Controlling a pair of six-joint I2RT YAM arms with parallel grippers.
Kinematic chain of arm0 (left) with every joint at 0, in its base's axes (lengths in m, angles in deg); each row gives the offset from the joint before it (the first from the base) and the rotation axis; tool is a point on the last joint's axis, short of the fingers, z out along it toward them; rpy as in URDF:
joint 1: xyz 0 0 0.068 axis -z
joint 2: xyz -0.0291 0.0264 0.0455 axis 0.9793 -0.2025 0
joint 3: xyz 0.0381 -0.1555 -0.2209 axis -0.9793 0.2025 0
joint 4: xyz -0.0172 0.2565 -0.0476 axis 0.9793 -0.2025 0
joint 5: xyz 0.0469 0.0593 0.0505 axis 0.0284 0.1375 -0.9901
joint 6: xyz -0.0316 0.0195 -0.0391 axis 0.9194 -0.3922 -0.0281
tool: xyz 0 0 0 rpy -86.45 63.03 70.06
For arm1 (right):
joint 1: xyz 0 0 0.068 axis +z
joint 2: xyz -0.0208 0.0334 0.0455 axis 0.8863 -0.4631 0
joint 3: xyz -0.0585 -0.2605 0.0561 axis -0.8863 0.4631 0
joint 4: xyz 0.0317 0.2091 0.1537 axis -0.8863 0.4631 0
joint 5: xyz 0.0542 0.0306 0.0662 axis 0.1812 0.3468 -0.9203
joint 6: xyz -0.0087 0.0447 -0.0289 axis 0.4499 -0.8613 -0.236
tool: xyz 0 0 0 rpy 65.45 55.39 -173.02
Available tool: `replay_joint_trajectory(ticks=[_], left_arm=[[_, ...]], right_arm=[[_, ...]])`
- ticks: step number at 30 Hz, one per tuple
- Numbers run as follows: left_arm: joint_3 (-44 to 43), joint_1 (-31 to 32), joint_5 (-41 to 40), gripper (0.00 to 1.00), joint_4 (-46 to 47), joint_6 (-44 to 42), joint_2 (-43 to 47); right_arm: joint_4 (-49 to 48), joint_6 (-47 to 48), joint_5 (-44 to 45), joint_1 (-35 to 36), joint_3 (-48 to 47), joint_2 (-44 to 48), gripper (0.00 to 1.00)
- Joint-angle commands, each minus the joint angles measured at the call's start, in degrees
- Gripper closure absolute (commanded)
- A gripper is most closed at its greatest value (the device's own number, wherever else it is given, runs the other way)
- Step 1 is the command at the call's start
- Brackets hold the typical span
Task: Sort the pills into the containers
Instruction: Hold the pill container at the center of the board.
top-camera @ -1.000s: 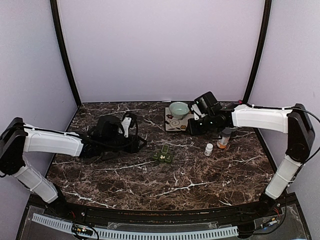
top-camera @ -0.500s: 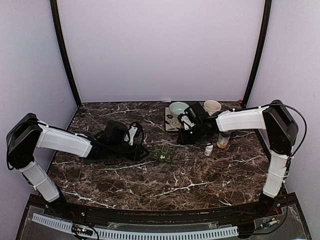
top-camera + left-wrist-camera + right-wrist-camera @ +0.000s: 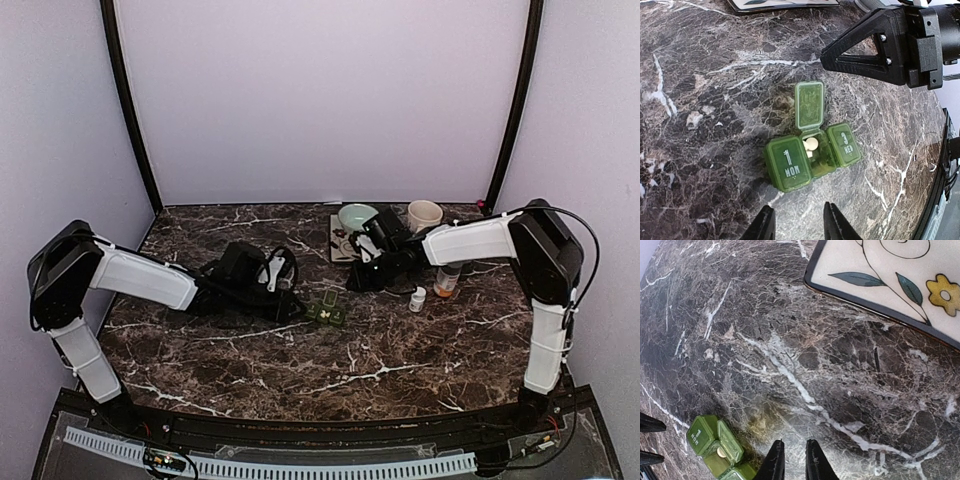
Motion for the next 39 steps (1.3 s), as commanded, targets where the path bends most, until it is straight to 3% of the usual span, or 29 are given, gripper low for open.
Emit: replay_joint_trajectory(ticks=[1, 23, 31, 39], left_arm=[[-2.2, -0.3, 1.4, 0.66, -2.0, -0.5, -1.2], [-6.6, -0.3, 2.3, 0.67, -6.4, -2.0, -6.2], [-7.7, -0.2, 2.9, 0.78, -7.6, -2.5, -7.5], [-7.6, -0.3, 2.9, 0.80, -8.5, -2.6, -7.7]], right_arm=[[-2.4, 0.0, -1.7, 0.4, -1.7, -1.4, 0.83], [-4.1, 0.6, -5.6, 0.4, -2.6, -4.5, 0.84], [-4.4, 0.7, -6.3, 0.4, -2.5, -4.8, 0.84], [-4.5, 0.8, -6.8, 0.4, -2.6, -5.0, 0.84]])
